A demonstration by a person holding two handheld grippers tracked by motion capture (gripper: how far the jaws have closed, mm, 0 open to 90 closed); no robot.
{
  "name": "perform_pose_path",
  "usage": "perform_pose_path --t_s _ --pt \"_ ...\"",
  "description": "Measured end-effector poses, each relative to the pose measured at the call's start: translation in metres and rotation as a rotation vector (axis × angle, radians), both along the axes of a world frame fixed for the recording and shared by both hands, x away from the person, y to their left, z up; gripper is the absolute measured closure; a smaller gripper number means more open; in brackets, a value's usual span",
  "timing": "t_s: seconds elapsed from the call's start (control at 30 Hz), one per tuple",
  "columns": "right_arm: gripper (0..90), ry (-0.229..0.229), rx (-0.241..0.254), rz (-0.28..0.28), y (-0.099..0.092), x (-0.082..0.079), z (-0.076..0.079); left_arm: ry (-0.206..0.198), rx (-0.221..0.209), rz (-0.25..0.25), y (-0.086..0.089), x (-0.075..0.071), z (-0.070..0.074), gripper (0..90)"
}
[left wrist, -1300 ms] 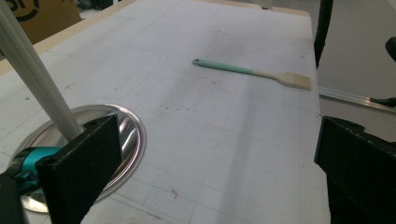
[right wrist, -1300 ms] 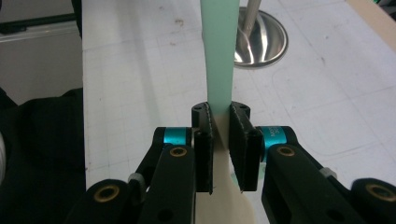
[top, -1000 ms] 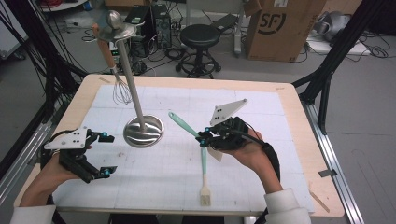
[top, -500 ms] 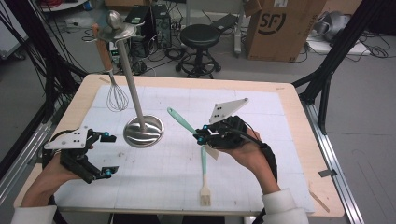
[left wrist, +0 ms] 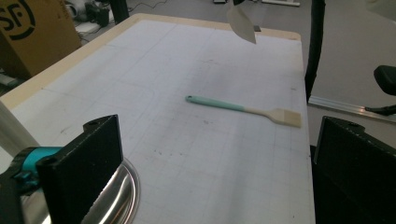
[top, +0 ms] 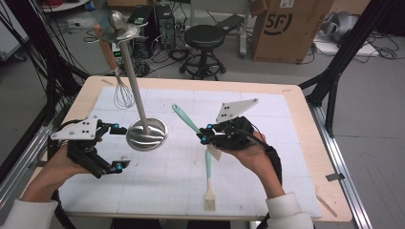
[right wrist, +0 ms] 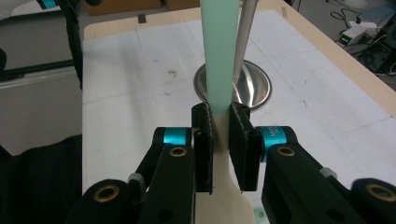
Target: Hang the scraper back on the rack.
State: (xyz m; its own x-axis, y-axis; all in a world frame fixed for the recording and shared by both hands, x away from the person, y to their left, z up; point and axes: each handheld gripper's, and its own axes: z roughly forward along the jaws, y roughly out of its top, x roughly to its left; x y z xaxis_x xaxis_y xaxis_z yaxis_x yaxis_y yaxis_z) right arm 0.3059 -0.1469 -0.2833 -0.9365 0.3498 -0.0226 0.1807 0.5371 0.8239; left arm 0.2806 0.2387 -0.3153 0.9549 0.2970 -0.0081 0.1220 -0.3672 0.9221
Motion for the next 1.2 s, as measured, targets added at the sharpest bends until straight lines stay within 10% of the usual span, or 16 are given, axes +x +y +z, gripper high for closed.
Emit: perform_pose_path --t_s 1.2 --pt "79.9 -0.020 0.072 -0.021 0.017 0.005 0.006 -0.005 0.035 0.002 -0.087 0.026 0.062 3.2"
